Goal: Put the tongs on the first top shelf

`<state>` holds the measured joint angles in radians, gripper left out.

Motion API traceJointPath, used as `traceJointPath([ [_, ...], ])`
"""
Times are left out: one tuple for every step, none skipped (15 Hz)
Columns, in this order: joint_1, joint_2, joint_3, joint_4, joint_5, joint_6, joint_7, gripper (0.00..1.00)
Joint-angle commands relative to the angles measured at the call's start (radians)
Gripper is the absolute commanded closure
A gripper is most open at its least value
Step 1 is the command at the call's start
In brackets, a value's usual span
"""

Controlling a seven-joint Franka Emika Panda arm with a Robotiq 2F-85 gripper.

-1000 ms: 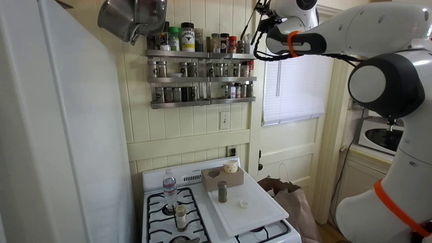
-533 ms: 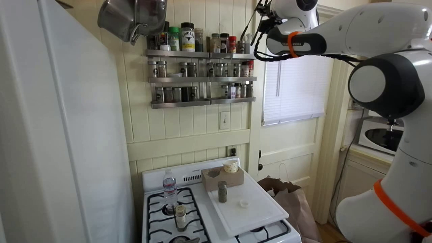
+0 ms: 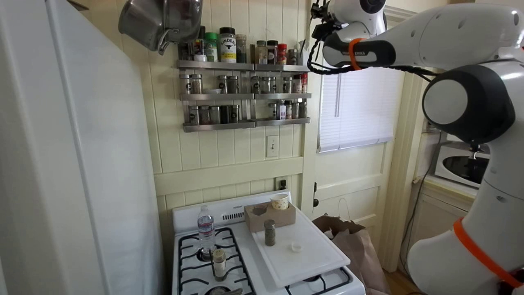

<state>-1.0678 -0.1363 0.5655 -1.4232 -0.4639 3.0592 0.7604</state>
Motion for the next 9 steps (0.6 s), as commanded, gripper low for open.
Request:
traceJointPath([
  [-0.005,-0.022,-0.005,-0.015,0.010,-0.016,0.021,0.30],
  [-0.012,-0.037,-0.006,-0.020,0.004,-0.040,0.023,0.23],
  [-0.004,-0.056,-0.015,-0.032,0.011,-0.083,-0.004,0.15],
  [0.009,-0.064,-0.023,-0.035,0.023,-0.122,-0.032,0.08],
  [0.019,-0.071,-0.029,-0.038,0.032,-0.163,-0.060,0.01],
  [0.033,-0.077,-0.034,-0.040,0.044,-0.217,-0.095,0.00],
  [0.041,-0.087,-0.037,-0.045,0.050,-0.267,-0.123,0.00],
  [0.052,-0.098,-0.041,-0.054,0.060,-0.325,-0.162,0.00],
  [0.065,-0.106,-0.045,-0.061,0.075,-0.374,-0.201,0.00],
])
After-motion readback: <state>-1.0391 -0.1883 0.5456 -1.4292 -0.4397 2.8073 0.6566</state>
